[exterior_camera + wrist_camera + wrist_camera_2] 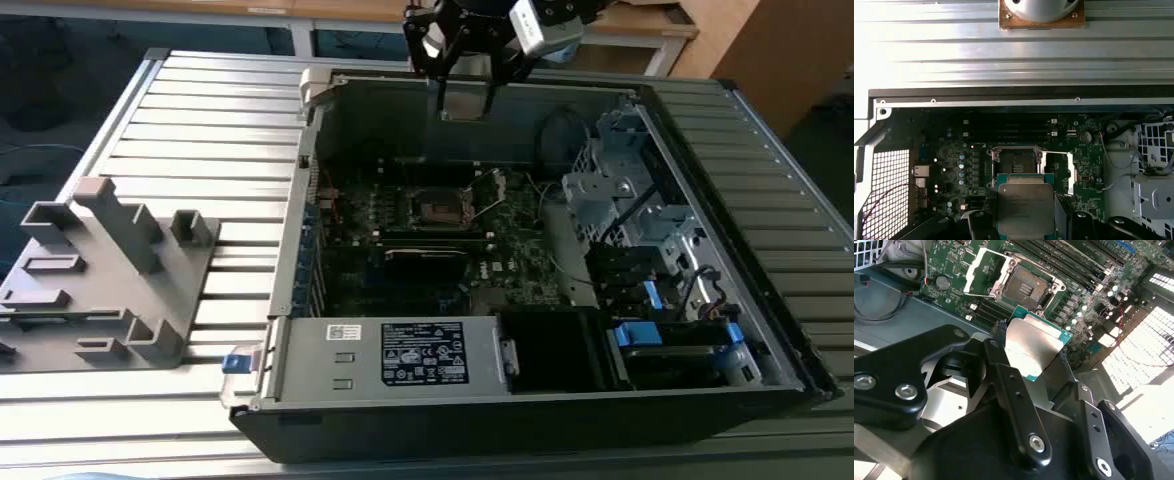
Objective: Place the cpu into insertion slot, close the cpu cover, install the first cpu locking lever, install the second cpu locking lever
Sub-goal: 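Place the cpu into insertion slot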
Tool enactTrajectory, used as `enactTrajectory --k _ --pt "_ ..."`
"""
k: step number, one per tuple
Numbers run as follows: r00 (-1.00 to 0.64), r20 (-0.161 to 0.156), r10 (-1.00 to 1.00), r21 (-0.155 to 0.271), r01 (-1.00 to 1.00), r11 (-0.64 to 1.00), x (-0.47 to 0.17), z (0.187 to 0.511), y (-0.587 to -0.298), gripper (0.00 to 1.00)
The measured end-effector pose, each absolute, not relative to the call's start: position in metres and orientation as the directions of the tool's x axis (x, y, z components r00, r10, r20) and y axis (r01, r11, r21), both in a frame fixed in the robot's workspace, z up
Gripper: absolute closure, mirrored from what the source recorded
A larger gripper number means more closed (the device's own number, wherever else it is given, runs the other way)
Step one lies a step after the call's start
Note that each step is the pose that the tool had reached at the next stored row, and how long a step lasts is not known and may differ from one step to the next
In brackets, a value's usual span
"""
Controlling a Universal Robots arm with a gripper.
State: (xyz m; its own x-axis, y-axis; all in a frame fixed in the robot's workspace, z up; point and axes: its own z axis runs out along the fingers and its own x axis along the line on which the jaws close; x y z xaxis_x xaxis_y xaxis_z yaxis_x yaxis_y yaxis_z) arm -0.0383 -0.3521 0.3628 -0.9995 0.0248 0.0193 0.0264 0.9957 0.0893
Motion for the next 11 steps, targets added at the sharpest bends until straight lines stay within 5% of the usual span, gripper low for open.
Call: enactTrajectory --k 11 --pt "-1.0 0.019 0.025 0.089 0.026 0.996 -0.0383 0.3621 -0.3521 0.46"
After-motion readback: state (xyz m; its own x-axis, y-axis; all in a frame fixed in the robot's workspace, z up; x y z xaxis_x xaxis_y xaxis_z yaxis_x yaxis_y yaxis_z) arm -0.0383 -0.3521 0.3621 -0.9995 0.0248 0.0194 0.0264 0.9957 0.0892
